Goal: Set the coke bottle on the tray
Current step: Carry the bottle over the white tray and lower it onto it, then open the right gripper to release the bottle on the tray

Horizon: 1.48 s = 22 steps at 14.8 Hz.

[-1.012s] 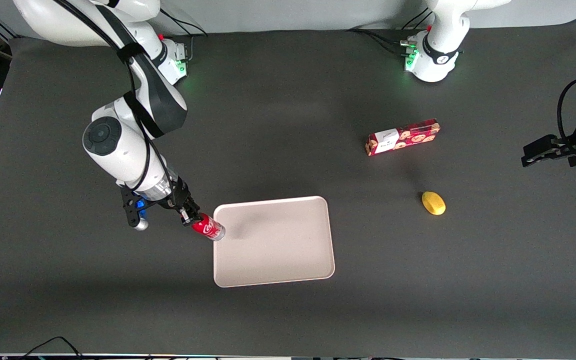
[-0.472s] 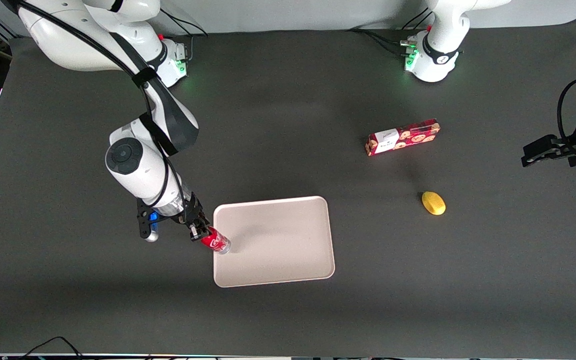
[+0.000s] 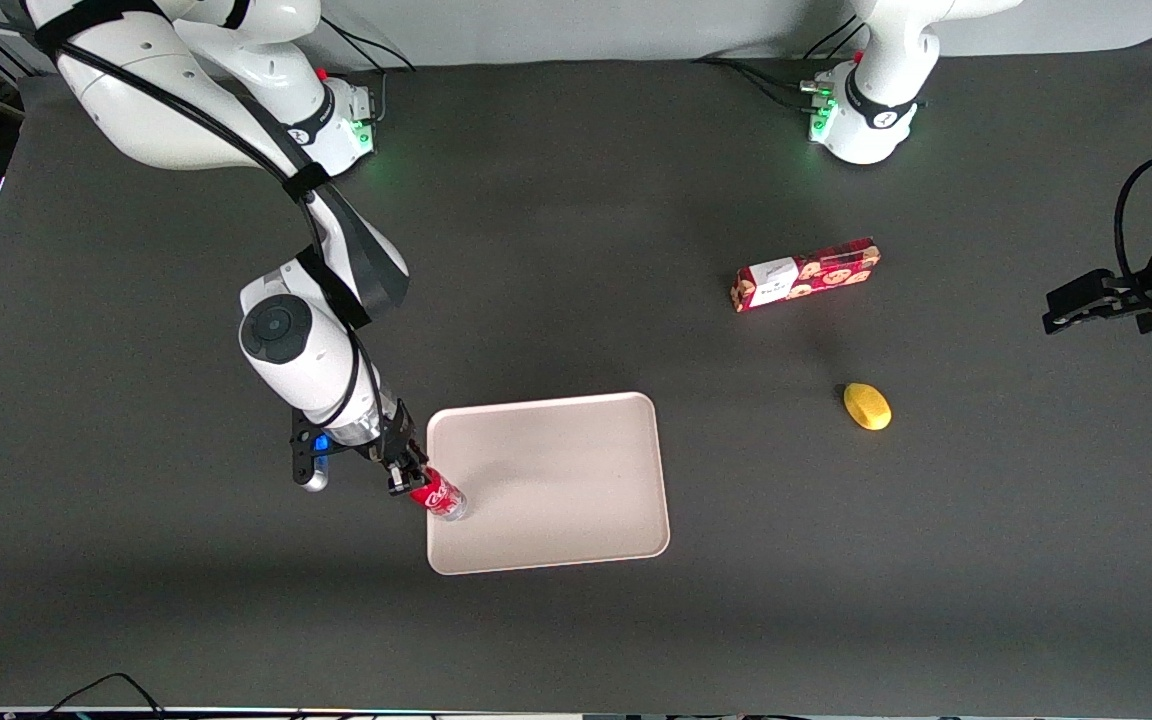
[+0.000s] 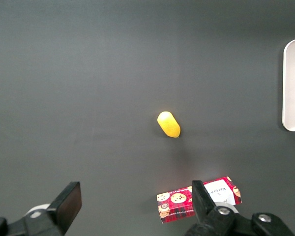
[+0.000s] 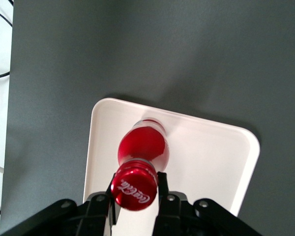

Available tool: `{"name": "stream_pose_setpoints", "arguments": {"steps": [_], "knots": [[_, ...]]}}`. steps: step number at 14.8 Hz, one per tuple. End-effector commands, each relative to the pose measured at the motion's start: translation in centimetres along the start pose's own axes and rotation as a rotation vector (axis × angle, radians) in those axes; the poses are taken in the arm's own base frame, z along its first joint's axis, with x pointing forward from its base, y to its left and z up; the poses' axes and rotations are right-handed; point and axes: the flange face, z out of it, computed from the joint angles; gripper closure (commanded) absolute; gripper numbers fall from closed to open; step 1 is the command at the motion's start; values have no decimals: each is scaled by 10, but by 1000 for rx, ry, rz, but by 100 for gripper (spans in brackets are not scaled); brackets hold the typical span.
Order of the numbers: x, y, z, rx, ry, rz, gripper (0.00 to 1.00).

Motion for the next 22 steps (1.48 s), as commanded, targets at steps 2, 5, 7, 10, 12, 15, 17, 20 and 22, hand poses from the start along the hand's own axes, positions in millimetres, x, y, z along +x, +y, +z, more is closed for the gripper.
{"name": "stream_pose_setpoints", "arguments": {"steps": [2, 5, 7, 10, 12, 15, 17, 20, 22], "knots": [[-11, -11, 1, 49, -1, 34, 100], [-14, -9, 4, 44, -2, 26, 100], [-14, -10, 5, 46, -2, 20, 72], [-13, -14, 2, 58, 0, 21, 32], [-13, -15, 2, 58, -1, 22, 0], [-13, -18, -2, 66, -1, 15, 0], [-12, -20, -6, 66, 3, 12, 0], [-6, -27, -24, 25, 32, 16, 0], [-2, -30, -41, -14, 59, -22, 0]]}}
